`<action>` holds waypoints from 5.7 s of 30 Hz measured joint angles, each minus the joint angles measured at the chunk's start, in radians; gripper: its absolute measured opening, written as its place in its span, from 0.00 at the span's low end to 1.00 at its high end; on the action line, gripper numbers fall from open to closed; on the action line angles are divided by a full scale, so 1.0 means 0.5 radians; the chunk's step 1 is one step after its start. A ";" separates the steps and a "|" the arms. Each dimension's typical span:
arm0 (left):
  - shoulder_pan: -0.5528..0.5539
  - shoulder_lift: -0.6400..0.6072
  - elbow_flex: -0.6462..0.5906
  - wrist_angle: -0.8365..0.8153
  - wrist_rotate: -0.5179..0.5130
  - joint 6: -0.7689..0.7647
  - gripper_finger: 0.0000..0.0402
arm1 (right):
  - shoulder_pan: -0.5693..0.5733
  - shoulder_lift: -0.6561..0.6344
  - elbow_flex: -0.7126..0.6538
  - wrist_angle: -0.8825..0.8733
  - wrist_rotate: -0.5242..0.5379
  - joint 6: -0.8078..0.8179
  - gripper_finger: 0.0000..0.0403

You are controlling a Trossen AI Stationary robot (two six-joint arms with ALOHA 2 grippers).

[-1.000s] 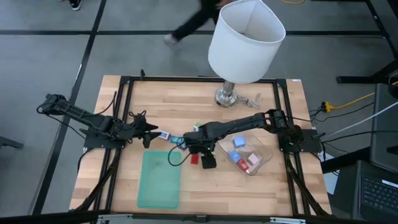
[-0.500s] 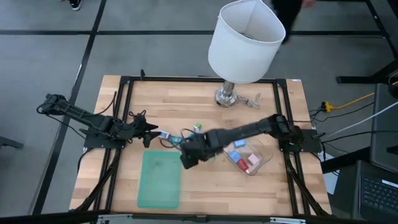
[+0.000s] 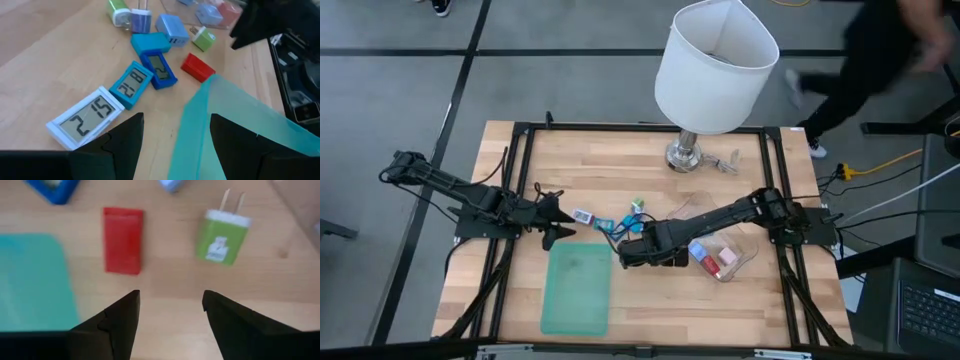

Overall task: Pick & Place Office items
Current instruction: Put the bottom green charger adapter into the transparent bin, then put the green charger adapter into the transparent bin

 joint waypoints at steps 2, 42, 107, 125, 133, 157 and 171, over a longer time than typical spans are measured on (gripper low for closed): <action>0.000 0.000 0.000 -0.001 0.019 0.018 0.56 | 0.002 0.000 -0.042 0.007 -0.007 -0.004 0.59; -0.001 -0.001 -0.001 -0.140 0.026 -0.088 0.56 | -0.197 -0.006 -0.431 0.347 -0.001 -0.107 0.35; 0.000 -0.001 -0.001 0.470 -0.284 0.072 0.56 | -0.336 -0.356 -0.275 -0.775 0.408 -0.562 0.73; 0.346 0.090 0.621 0.110 -0.076 0.655 0.56 | -0.171 -0.607 0.700 -0.389 2.040 -1.729 0.69; 0.622 0.619 0.912 -0.228 0.413 1.057 0.56 | -0.152 -0.716 0.873 0.081 2.079 -2.288 0.69; 1.190 2.136 1.015 0.690 0.952 0.759 0.56 | -0.096 -0.716 0.871 0.164 1.724 -2.465 0.69; 1.250 2.639 1.896 -0.162 0.960 0.740 0.56 | -0.096 -0.716 0.871 0.154 1.663 -2.510 0.69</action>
